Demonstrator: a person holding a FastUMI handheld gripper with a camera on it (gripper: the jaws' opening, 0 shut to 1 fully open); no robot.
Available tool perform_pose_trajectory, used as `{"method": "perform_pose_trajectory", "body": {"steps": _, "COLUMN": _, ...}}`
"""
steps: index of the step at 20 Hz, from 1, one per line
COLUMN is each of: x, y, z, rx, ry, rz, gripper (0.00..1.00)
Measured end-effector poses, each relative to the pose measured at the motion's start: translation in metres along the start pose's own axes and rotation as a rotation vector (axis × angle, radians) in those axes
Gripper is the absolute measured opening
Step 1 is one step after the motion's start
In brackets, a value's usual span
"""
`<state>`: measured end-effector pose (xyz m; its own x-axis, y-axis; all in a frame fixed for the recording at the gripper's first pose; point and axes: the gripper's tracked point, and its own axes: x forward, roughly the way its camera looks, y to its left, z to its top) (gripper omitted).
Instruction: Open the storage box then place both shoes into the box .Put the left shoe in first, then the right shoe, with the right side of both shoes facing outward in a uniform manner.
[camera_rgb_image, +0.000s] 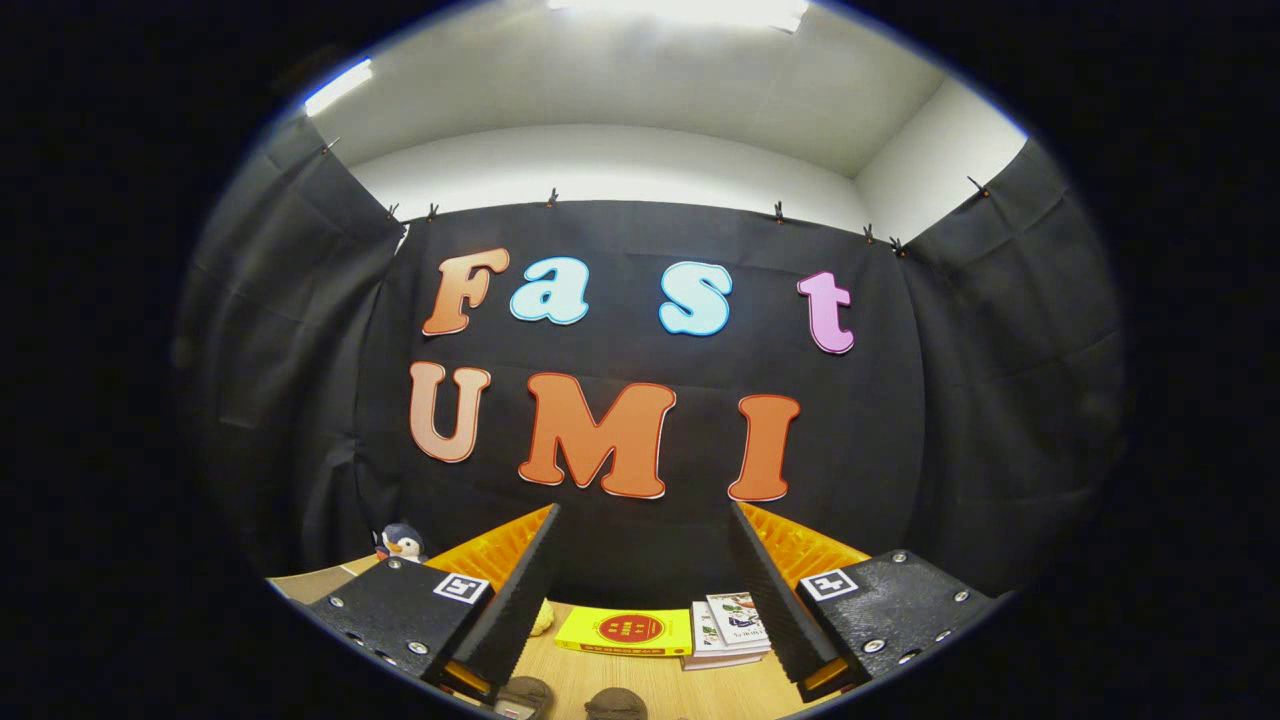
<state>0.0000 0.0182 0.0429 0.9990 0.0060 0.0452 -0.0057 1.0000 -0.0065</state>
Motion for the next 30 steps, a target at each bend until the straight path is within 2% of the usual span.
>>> {"method": "perform_pose_trajectory", "body": {"steps": 5, "x": 0.000, "y": 0.002, "z": -0.022, "rx": -0.003, "ry": 0.062, "rz": 0.013, "gripper": 0.97}}
{"method": "perform_pose_trajectory", "body": {"steps": 10, "x": -0.008, "y": 0.031, "z": -0.068, "rx": 0.044, "ry": 0.169, "rz": 0.096, "gripper": 0.97}}
{"method": "perform_pose_trajectory", "body": {"steps": 14, "x": -0.019, "y": 0.072, "z": -0.121, "rx": 0.111, "ry": 0.314, "rz": 0.235, "gripper": 0.97}}
{"method": "perform_pose_trajectory", "body": {"steps": 21, "x": -0.062, "y": 0.173, "z": -0.211, "rx": 0.329, "ry": 0.630, "rz": 0.530, "gripper": 0.97}}
{"method": "perform_pose_trajectory", "body": {"steps": 27, "x": -0.090, "y": 0.232, "z": -0.251, "rx": 0.484, "ry": 0.827, "rz": 0.683, "gripper": 0.95}}
{"method": "perform_pose_trajectory", "body": {"steps": 30, "x": -0.099, "y": 0.253, "z": -0.270, "rx": 0.534, "ry": 0.913, "rz": 0.730, "gripper": 0.96}}
